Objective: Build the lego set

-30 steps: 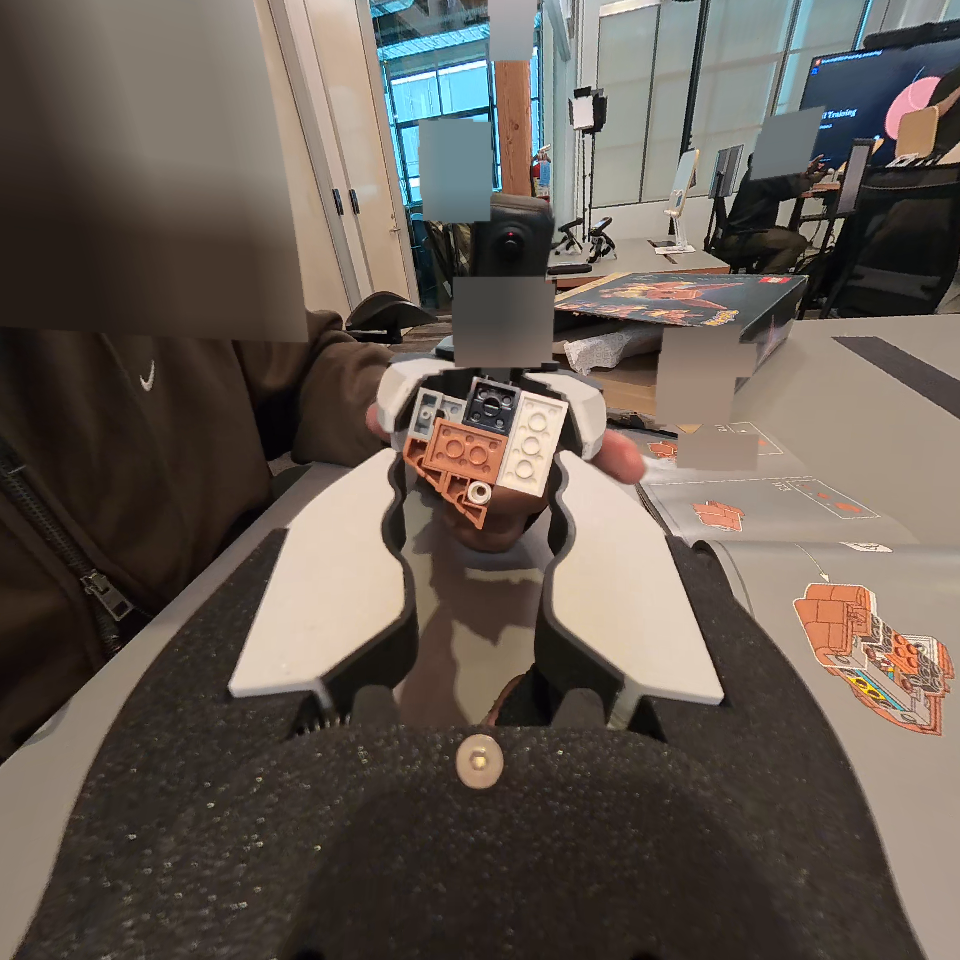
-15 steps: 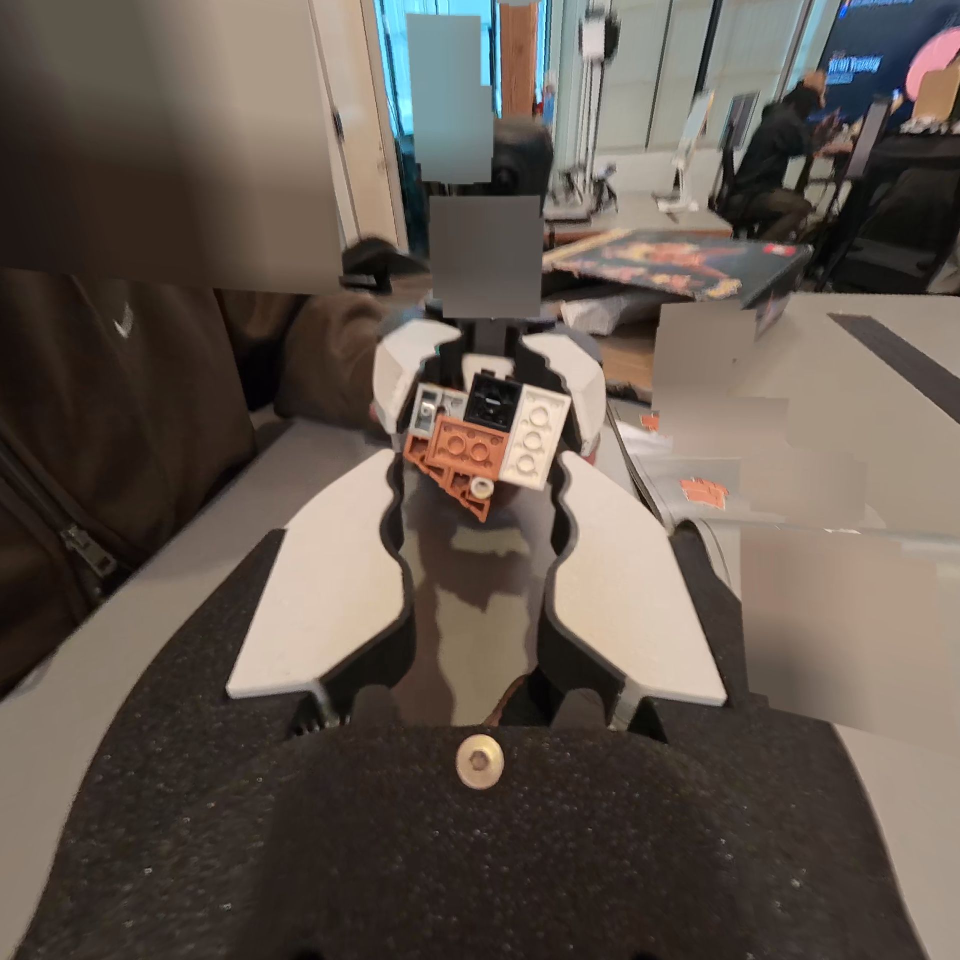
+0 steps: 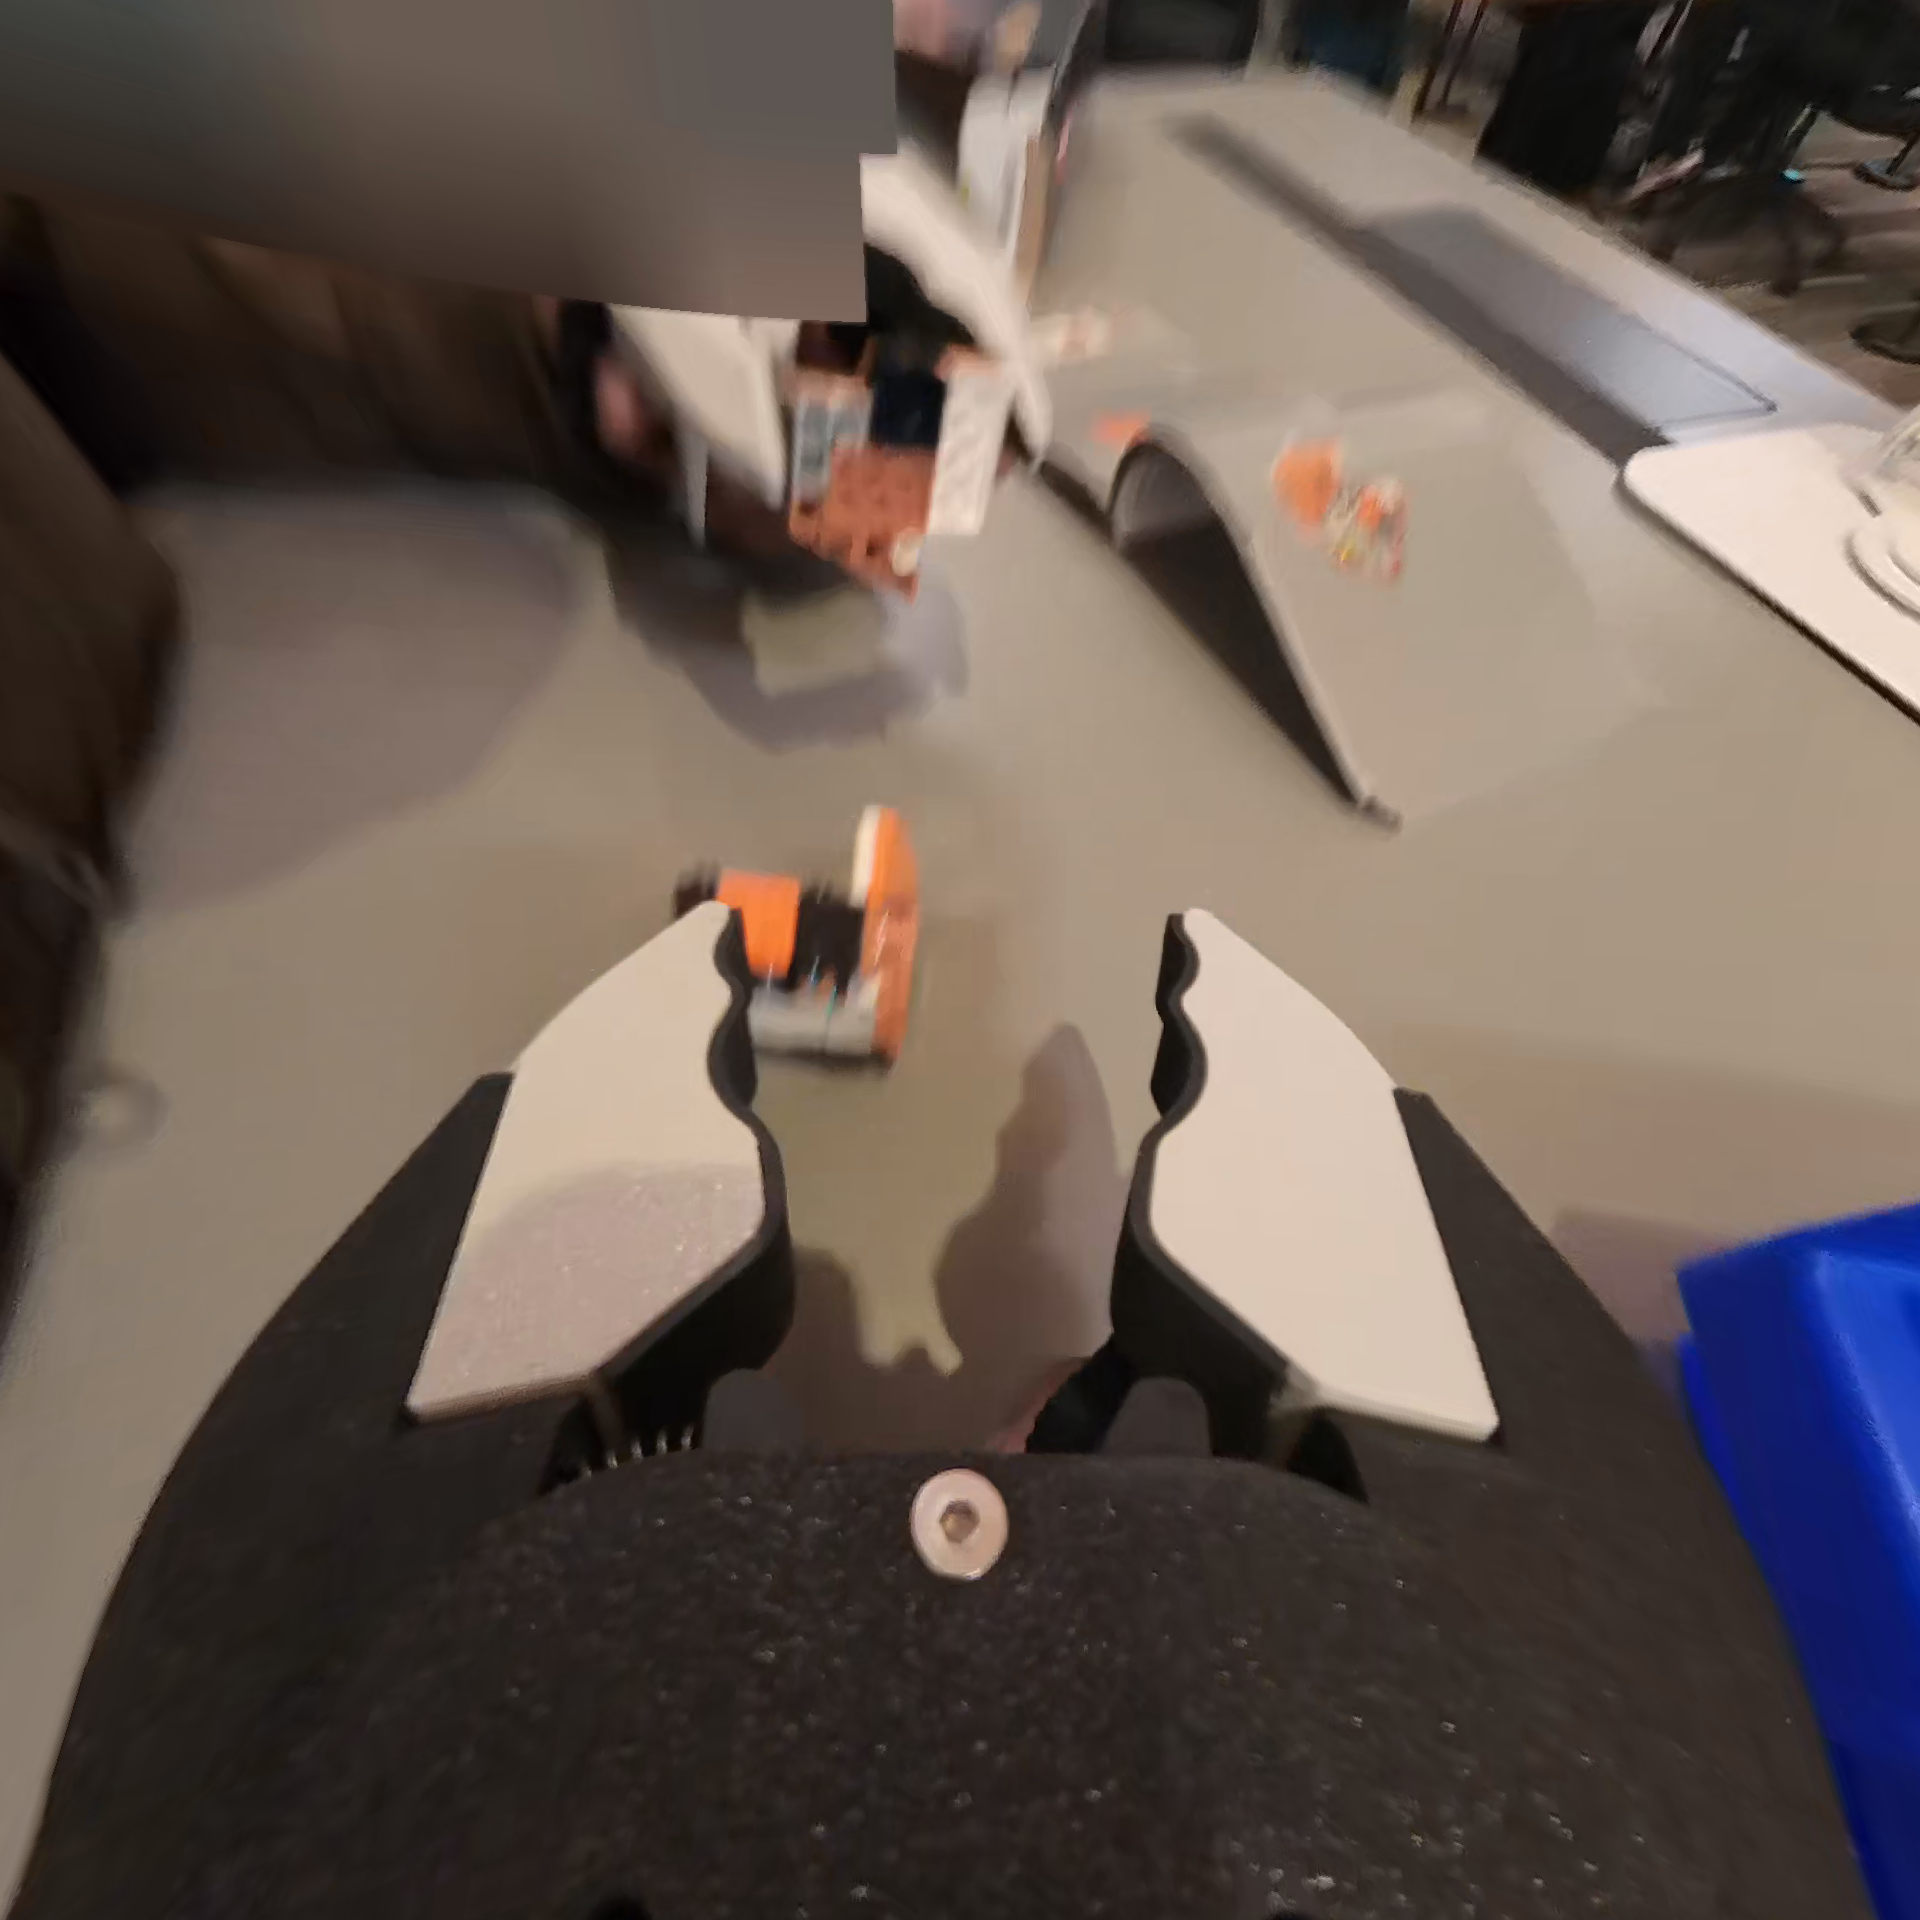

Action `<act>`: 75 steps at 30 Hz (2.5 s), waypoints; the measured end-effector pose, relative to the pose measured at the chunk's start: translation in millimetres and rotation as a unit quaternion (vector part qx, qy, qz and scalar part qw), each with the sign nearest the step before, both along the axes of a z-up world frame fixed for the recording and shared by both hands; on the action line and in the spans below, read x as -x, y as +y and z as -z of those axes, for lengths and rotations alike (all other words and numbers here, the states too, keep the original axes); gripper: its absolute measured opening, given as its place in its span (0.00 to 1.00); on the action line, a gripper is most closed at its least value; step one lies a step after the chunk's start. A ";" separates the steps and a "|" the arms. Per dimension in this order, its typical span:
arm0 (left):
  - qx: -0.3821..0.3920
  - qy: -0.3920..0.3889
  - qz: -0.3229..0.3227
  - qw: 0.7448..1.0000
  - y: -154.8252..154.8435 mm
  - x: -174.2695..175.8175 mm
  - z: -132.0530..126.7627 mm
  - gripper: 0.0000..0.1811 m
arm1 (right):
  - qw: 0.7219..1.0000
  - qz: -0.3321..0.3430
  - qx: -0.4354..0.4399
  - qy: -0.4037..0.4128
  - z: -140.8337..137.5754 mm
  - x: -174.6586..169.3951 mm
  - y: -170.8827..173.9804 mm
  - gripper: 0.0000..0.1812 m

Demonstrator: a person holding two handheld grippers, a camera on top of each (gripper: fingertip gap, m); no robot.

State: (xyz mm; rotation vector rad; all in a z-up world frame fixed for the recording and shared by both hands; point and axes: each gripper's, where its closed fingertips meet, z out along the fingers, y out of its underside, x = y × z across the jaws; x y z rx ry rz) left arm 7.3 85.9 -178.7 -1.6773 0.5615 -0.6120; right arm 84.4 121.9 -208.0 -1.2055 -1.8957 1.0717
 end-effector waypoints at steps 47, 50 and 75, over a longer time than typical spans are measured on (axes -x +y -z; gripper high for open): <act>0.148 -0.083 0.014 0.985 -45.1 -29.4 19.4 0.31 | 0.925 -0.331 -0.185 0.022 36.6 6.8 -45.2 0.34; 0.145 -0.081 0.016 0.986 -45.3 -28.2 18.9 0.31 | 0.928 -0.332 -0.169 0.025 36.2 8.3 -51.2 0.30; -0.002 0.065 -0.026 0.998 -36.6 -32.0 4.5 0.31 | 0.972 -0.125 0.189 -0.061 -0.4 29.4 -62.4 0.30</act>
